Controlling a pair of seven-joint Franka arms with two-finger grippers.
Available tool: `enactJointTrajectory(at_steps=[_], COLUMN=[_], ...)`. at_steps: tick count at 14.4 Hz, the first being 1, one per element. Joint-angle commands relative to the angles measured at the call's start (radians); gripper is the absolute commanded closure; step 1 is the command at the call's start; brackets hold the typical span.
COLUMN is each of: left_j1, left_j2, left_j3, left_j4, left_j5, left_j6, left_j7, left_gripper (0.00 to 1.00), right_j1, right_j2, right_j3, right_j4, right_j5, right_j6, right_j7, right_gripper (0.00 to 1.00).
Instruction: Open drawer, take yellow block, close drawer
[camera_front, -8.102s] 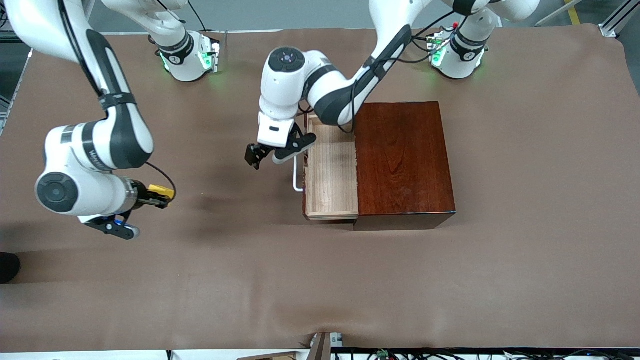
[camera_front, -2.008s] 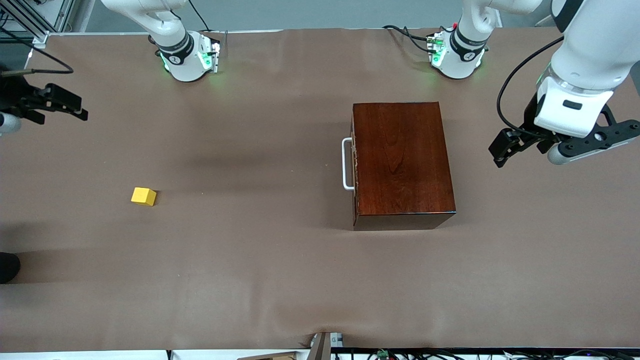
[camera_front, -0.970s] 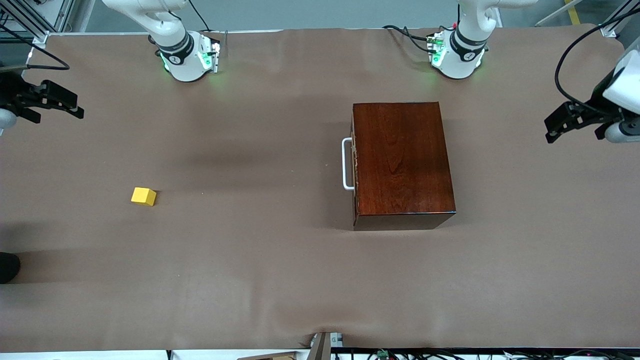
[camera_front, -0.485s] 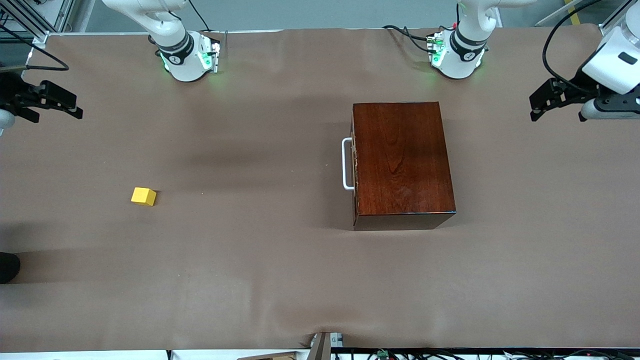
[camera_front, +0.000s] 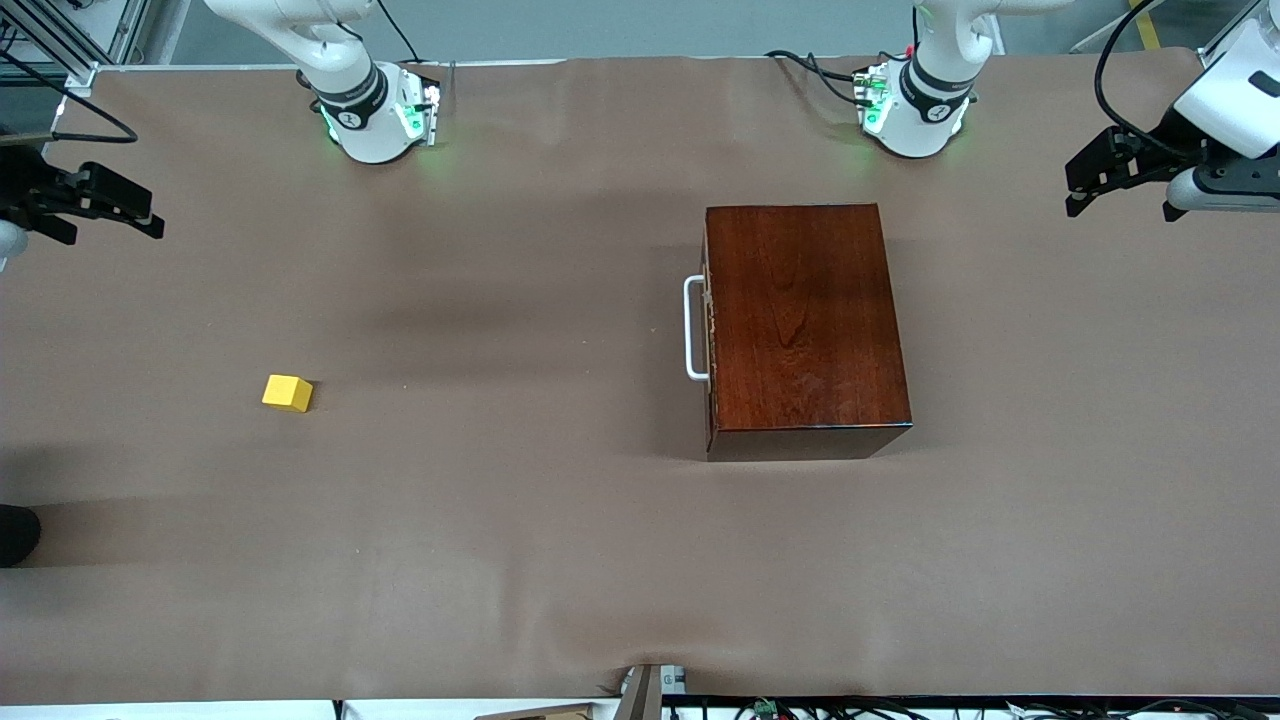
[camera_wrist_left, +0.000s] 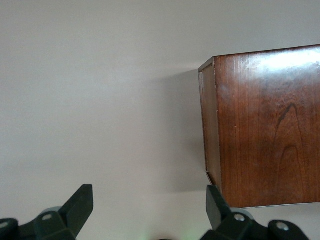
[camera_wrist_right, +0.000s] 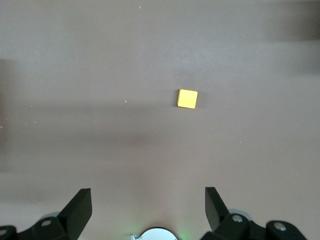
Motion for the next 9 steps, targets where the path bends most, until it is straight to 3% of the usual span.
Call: enactJointTrajectory(at_steps=[1, 9], left_j1=[0.016, 0.015], left_j2=[-0.002, 0.001], left_j3=[-0.008, -0.008], left_j4=[0.016, 0.039], left_j5=[-0.023, -0.026], left_j6=[-0.018, -0.023], left_j7=[0.028, 0.024], left_gripper=[0.0, 0.0], right_j1=[-0.01, -0.011], right_j2=[-0.016, -0.016], right_j3=[0.016, 0.016], right_j4=[-0.002, -0.002], right_j5=[-0.013, -0.01], right_j6=[-0.007, -0.01], right_j7=[0.014, 0.014], right_gripper=[0.0, 0.0])
